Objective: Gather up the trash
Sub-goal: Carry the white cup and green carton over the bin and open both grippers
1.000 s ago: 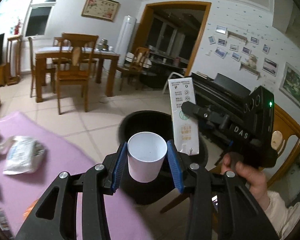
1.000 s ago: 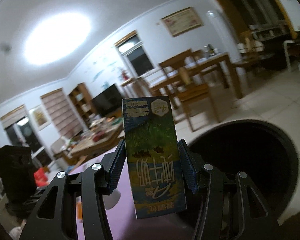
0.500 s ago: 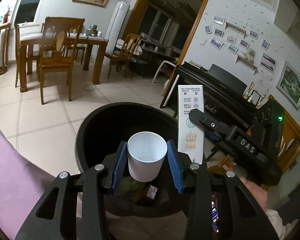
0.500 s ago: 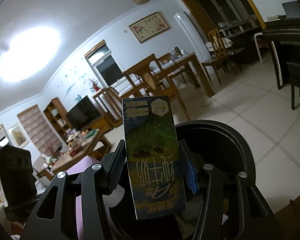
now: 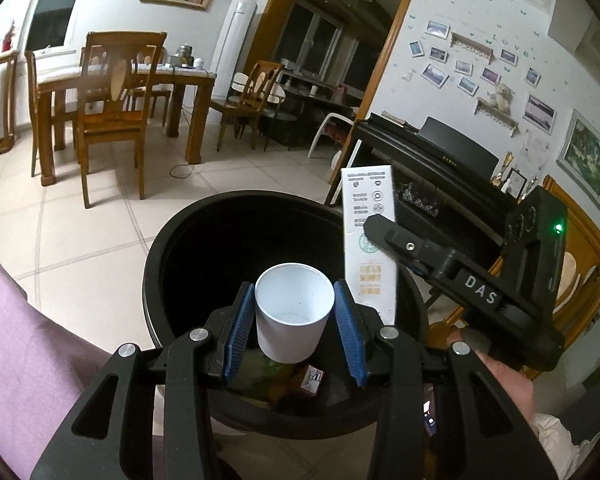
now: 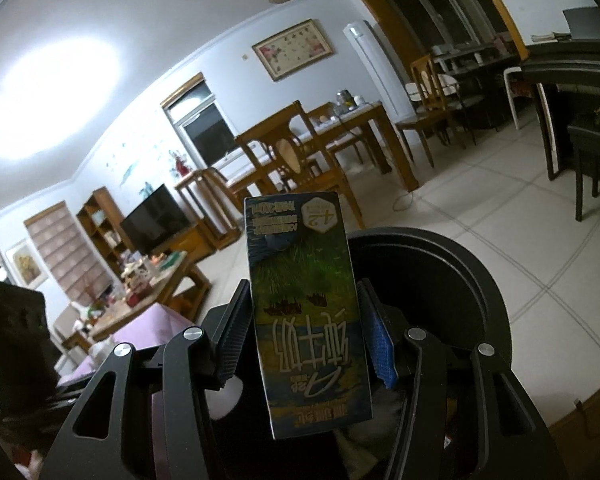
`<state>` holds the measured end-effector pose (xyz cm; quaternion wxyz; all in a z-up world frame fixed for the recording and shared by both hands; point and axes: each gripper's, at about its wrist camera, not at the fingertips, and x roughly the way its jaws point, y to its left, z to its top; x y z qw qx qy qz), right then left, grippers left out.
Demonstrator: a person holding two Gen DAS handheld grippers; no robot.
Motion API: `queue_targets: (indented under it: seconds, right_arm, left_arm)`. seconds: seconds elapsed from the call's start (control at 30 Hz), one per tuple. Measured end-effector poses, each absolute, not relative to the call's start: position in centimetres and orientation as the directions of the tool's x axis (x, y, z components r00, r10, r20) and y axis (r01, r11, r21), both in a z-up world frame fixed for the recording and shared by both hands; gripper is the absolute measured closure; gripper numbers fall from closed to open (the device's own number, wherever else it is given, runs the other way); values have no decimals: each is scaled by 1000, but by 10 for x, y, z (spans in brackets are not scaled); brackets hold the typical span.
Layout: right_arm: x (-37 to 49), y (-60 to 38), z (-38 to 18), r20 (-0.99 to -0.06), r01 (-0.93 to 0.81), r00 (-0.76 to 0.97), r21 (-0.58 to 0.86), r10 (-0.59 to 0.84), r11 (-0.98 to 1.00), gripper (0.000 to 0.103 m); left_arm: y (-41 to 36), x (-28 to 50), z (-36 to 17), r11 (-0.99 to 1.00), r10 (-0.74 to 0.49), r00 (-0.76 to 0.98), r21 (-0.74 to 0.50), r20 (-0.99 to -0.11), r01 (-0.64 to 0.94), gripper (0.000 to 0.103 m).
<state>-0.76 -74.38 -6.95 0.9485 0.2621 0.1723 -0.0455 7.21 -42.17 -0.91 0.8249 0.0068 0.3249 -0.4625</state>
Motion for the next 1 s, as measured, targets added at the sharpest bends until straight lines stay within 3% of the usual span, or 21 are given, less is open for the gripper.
queue_targets:
  seconds: [0.9,0.93,0.97,1.0]
  right_arm:
    - [-1,-736,-91,-363,171,931,485,20,858,48]
    - [0,-735,-94,-361,167,932,487,24,857,46]
    - [2,-735,-98,-359,166,933,490,25,856,35]
    - [0,-734,-106,-356,168,934,494,23,853,28]
  left_arm:
    - [-436,69,-17,565,-742,343,-262,-576,783,61]
    - [-436,69,-17,562,-743,340,-262,-576,784,61]
    - [-436,69,-17,562,-742,340,-261,-578,785,58]
    - [-436,69,-18,566,-738,344,-257,-580,783,43]
